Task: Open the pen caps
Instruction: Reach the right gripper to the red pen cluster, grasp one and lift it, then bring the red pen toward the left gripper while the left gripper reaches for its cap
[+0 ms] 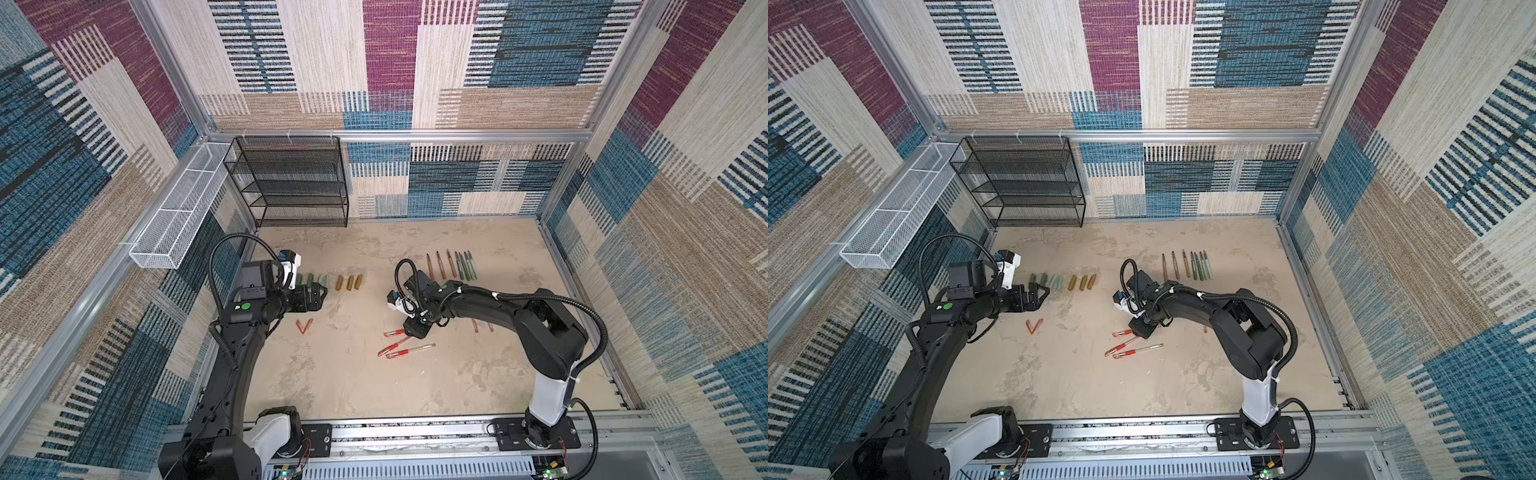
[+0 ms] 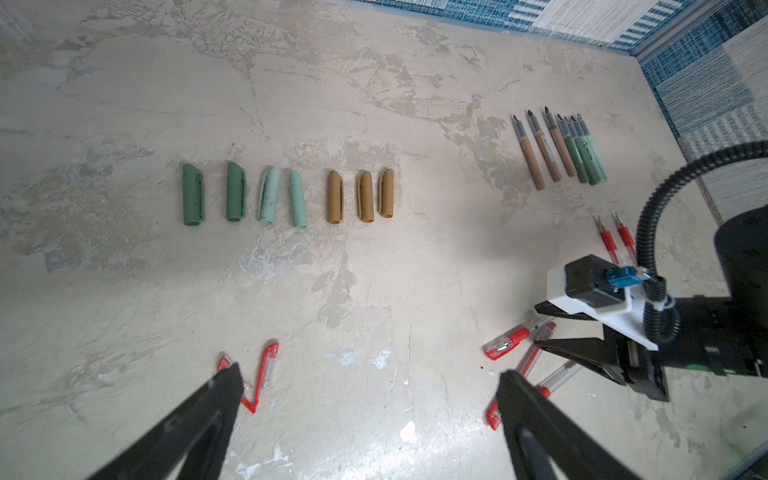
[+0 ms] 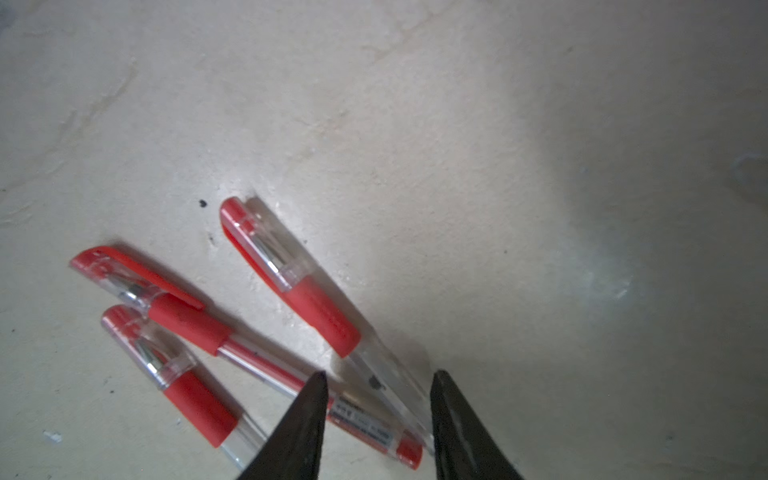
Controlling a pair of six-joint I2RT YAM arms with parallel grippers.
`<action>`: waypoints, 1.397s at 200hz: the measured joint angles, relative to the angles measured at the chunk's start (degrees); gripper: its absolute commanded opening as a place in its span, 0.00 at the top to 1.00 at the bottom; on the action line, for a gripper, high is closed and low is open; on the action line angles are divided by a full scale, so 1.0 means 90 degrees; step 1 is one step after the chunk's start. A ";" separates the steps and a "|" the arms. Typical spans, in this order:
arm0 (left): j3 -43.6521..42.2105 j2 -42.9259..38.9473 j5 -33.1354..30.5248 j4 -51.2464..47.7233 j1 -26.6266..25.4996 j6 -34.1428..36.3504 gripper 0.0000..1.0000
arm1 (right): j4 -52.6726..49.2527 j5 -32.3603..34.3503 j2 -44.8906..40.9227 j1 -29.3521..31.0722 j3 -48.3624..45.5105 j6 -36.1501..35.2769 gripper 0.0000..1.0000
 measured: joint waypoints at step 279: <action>0.1122 0.1129 0.2064 0.0879 -0.0775 -0.1362 0.11 | 0.0787 0.0338 -0.0913 -0.0396 0.0444 0.1025 0.94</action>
